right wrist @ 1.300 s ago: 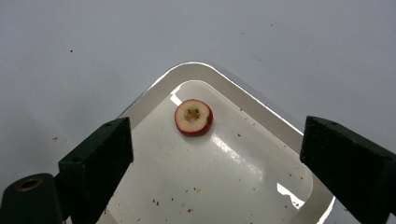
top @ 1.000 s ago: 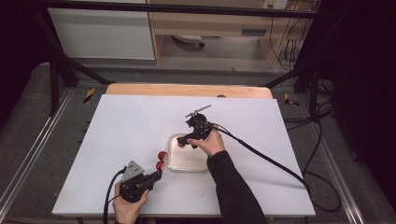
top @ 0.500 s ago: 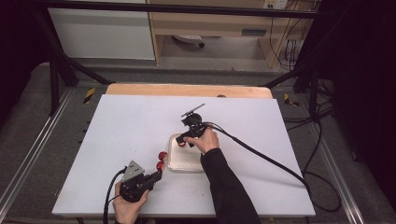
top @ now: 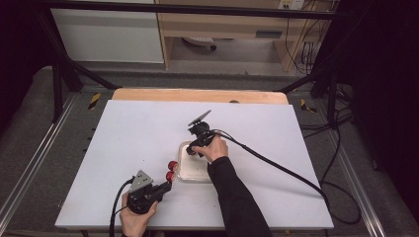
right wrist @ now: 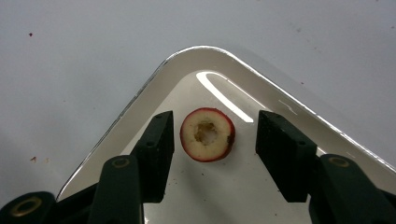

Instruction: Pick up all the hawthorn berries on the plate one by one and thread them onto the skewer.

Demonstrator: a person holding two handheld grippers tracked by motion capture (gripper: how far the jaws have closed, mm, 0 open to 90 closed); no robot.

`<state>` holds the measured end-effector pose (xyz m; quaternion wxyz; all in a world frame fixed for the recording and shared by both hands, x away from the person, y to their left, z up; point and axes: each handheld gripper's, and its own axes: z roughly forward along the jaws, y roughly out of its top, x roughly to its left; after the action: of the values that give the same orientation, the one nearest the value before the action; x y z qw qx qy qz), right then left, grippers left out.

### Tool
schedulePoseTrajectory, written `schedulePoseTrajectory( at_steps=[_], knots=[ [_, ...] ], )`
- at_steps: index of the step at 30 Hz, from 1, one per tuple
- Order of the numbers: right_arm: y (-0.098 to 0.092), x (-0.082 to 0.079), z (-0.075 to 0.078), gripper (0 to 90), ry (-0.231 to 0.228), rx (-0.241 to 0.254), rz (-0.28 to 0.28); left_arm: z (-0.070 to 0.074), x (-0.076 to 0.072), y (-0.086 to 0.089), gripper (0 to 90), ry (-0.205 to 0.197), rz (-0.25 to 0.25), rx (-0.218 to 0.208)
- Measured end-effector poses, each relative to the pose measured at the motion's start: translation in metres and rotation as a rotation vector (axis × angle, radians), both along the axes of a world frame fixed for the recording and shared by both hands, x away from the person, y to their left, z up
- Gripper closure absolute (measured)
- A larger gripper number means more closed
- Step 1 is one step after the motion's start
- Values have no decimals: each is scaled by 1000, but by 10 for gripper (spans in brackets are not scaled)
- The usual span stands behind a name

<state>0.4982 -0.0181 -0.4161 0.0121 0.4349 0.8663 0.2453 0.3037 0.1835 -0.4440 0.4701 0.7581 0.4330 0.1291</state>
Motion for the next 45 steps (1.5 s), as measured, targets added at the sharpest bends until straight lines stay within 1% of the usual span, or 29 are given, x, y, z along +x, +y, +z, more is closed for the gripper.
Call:
schedulePoseTrajectory(
  at_steps=[6,11,12,15,20,24,28,32,37,41,43,44,45],
  knots=[
    [2,1,-4,518,17,5,6,0,0,0,878,3,0,4],
    [3,2,-6,550,22,10,4,-1,0,1,878,2,1,1],
    [3,2,-6,561,25,8,11,-1,0,1,878,2,1,0],
    [3,2,-6,606,25,6,7,-1,0,2,878,2,2,2],
    [3,2,-5,612,31,10,0,-2,0,2,878,4,3,2],
    [1,0,0,613,25,15,4,-2,0,1,878,4,2,1],
    [-3,-7,11,613,9,24,10,-1,0,-3,878,3,-2,3],
    [-10,-17,23,614,-11,59,19,0,-1,-7,878,-4,-7,3],
    [-27,-30,35,614,-47,130,4,0,-1,-14,879,-9,-12,3],
    [-45,-41,38,615,-84,199,-12,0,-2,-23,878,-11,-25,7],
    [-55,-47,38,615,-102,242,-30,0,-2,-28,878,-14,-30,4],
    [-60,-49,38,614,-109,255,-34,0,-3,-31,878,-13,-32,2],
    [-64,-52,37,615,-122,275,-40,0,-3,-34,878,-17,-32,8]
  ],
)
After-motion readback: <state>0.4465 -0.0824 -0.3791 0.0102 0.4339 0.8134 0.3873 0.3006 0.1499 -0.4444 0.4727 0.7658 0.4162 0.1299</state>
